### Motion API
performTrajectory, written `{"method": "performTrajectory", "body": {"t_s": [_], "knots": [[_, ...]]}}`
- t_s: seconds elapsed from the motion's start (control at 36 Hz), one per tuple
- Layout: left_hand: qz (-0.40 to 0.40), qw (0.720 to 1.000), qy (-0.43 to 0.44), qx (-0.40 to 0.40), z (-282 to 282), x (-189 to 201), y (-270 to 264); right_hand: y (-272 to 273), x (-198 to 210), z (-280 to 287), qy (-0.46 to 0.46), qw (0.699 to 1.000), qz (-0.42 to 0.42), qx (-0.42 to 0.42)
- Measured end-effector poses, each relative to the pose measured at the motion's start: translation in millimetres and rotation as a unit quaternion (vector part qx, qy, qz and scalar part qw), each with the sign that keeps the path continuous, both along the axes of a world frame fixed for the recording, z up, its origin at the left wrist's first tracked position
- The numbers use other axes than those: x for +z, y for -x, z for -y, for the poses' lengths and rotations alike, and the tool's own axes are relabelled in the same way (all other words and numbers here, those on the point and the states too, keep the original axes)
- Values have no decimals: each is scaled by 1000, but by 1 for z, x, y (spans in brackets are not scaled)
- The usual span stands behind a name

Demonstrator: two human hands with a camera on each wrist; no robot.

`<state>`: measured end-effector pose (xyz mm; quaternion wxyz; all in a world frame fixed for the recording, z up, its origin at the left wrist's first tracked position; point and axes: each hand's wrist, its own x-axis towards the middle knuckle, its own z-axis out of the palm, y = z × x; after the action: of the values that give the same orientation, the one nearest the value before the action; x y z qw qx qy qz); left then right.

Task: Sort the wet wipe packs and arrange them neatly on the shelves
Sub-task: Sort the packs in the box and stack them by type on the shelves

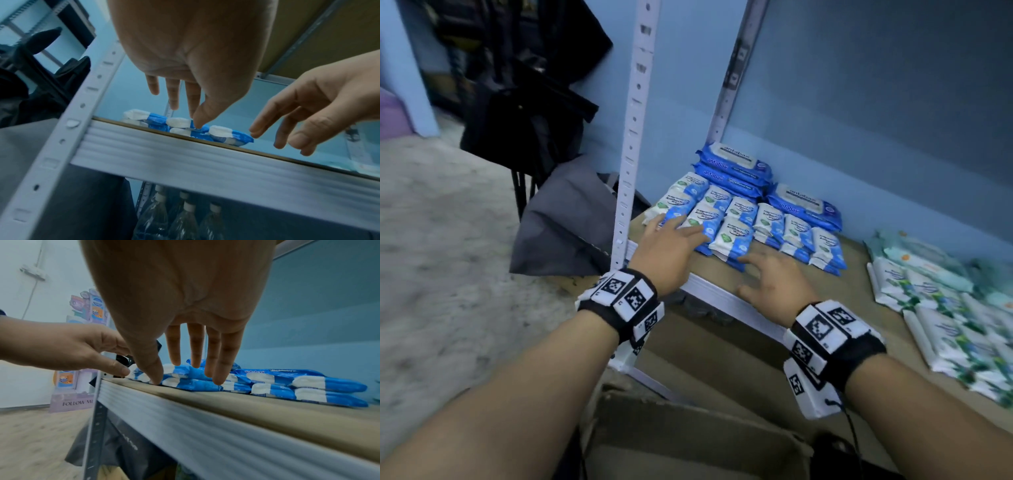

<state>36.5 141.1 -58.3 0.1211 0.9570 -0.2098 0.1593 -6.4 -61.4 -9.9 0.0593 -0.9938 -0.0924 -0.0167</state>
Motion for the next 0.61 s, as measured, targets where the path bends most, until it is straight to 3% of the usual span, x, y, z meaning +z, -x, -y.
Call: {"method": "performTrajectory", "body": {"t_s": [0.19, 0.39, 0.5, 0.61], "knots": [[-41, 999, -35, -5, -19, -10, 52, 49, -25, -3, -74, 997, -1, 23], [-135, 990, -39, 15, -28, -64, 114, 93, -85, -12, -146, 982, -119, 21], [-240, 968, -9, 67, -35, -109, 150, 109, -135, -16, -180, 962, -206, -7], [-338, 934, -14, 114, -42, -142, 183, 124, -179, -21, -187, 954, -233, -31]]}}
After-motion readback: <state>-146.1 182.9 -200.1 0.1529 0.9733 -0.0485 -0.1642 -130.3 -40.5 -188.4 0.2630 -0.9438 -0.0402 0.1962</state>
